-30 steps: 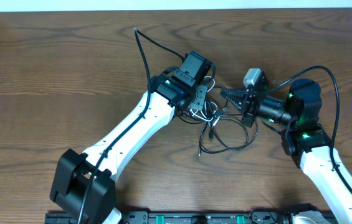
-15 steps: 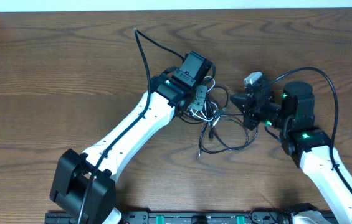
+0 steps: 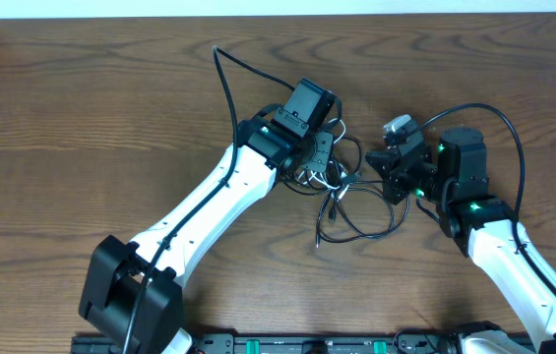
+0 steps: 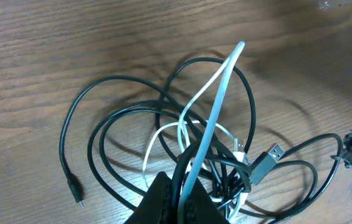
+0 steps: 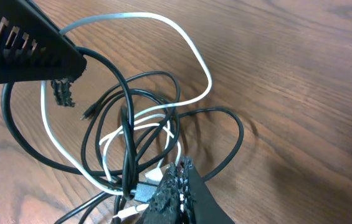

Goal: Untangle cables

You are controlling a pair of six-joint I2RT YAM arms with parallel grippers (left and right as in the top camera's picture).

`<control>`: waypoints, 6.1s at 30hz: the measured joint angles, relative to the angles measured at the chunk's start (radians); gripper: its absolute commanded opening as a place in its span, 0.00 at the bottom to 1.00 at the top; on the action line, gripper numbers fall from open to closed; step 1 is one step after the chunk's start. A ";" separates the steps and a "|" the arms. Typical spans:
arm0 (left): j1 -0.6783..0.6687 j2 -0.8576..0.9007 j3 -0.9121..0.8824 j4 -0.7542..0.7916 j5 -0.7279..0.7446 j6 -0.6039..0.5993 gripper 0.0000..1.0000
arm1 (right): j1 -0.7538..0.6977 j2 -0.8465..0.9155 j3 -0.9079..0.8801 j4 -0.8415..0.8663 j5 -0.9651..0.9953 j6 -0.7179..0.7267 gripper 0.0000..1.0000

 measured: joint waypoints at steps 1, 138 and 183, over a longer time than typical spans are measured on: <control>0.000 0.000 0.000 0.002 0.000 0.000 0.08 | 0.000 0.000 0.000 0.000 0.004 0.000 0.01; 0.000 0.184 -0.060 0.045 -0.038 -0.072 0.08 | -0.033 0.171 0.003 0.162 -0.306 -0.158 0.36; -0.014 0.203 -0.060 0.083 -0.038 -0.105 0.08 | 0.060 0.391 0.003 0.295 -0.131 -0.176 0.01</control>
